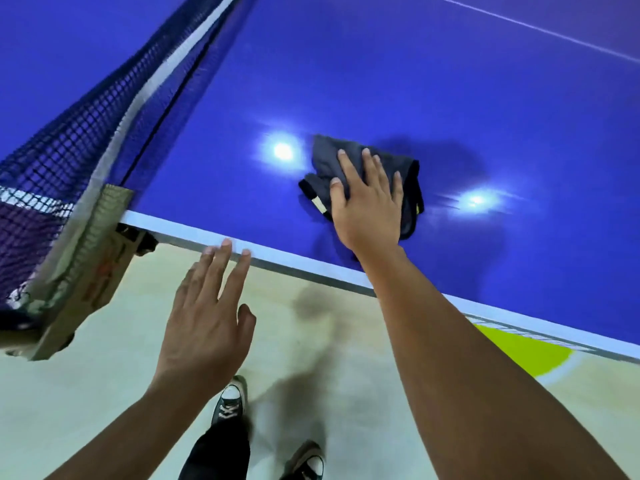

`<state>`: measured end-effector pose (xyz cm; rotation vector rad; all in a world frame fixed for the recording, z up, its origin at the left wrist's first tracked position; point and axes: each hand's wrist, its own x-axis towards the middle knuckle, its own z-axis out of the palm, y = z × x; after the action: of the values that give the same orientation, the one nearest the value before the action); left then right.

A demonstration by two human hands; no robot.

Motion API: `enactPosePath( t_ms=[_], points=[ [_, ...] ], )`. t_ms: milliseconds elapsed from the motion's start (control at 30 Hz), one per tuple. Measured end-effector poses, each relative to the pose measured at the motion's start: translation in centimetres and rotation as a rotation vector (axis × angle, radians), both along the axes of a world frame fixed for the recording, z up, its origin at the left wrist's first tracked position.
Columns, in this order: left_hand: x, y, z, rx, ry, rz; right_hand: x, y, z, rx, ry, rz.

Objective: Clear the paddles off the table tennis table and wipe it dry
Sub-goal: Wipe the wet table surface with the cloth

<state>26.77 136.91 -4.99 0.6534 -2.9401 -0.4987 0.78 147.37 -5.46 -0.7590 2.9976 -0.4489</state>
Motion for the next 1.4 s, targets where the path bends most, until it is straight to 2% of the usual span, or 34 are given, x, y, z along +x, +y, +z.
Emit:
enactPosePath(
  t_ms=[133, 267, 367, 467, 567, 700, 800, 933, 1033, 1133, 1267, 1400],
  points=[
    [-1.0, 4.6, -0.2, -0.038, -0.044, -0.091, -1.8, 11.8, 0.0, 0.043, -0.009, -0.208],
    [-1.4, 7.0, -0.4, -0.006, -0.101, -0.034, -2.3, 22.1, 0.2, 0.029, -0.03, -0.447],
    [-1.5, 7.2, -0.2, -0.018, -0.098, -0.005, -1.7, 25.7, 0.4, 0.049, -0.093, -0.563],
    [-1.4, 6.9, 0.2, 0.01, -0.101, -0.033, -1.2, 25.8, 0.4, 0.07, -0.102, -0.577],
    [-1.2, 6.2, 0.2, 0.042, -0.087, -0.072, -0.3, 24.2, 0.2, 0.085, -0.062, -0.488],
    [-0.6, 3.8, 0.1, 0.025, -0.046, -0.105, 2.6, 17.1, -0.4, 0.035, 0.048, -0.268],
    [0.1, 0.5, 0.5, 0.008, -0.042, -0.005, 5.4, 10.0, -0.9, 0.012, 0.15, -0.099],
    [1.1, -4.4, 0.5, -0.065, 0.008, 0.127, 9.6, 0.3, -1.4, -0.049, 0.191, 0.079],
    [1.7, -7.1, 0.1, -0.101, 0.054, 0.154, 12.6, -7.1, -1.2, -0.083, 0.156, 0.186],
    [1.9, -8.6, 0.3, -0.048, 0.077, 0.203, 14.2, -12.4, -0.6, -0.086, 0.084, 0.272],
    [1.7, -9.3, 0.3, -0.062, 0.161, 0.153, 12.2, -14.4, -0.2, -0.039, 0.028, 0.3],
    [0.6, -9.6, -0.1, -0.107, 0.22, 0.113, 8.5, -16.3, 0.0, 0.002, -0.002, 0.236]
  ],
)
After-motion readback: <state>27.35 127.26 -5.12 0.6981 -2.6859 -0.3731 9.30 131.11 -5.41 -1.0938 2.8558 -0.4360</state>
